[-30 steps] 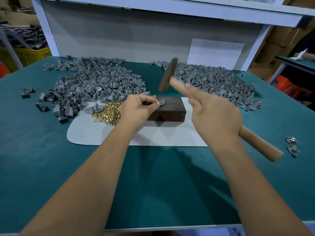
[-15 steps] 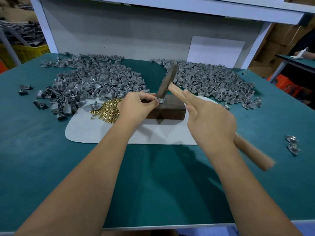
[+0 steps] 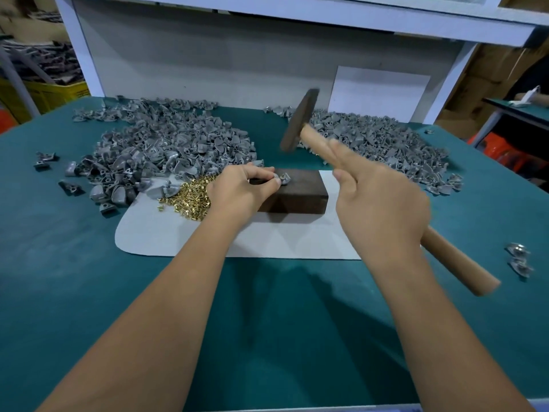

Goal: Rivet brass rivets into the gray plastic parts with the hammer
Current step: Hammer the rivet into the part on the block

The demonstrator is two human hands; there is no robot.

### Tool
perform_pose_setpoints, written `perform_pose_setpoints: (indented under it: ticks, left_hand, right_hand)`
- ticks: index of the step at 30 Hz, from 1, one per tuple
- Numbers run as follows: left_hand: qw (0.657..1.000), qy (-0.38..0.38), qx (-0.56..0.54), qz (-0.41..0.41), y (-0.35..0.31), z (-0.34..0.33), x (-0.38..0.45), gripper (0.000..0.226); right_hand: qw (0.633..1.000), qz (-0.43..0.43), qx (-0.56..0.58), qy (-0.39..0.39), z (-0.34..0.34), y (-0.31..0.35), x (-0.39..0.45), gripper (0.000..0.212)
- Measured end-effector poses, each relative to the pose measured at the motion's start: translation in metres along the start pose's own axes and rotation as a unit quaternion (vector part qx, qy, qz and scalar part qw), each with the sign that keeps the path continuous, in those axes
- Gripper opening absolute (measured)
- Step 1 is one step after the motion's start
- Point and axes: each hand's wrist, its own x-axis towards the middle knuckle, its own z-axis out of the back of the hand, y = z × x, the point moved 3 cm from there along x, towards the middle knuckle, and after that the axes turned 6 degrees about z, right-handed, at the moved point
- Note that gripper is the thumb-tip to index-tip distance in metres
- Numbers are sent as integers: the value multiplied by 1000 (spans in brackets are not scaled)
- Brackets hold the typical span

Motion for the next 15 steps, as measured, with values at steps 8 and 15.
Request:
perform_pose_setpoints:
  ticks: [8, 15]
  left_hand:
    - [1000, 1, 17, 9, -2, 1, 0, 13]
    - [1000, 0, 12, 5, -2, 0, -1, 11]
  right_hand:
    - [996, 26, -9, 83, -12, 2, -9, 41]
    - [986, -66, 155, -14, -12, -5, 29, 36]
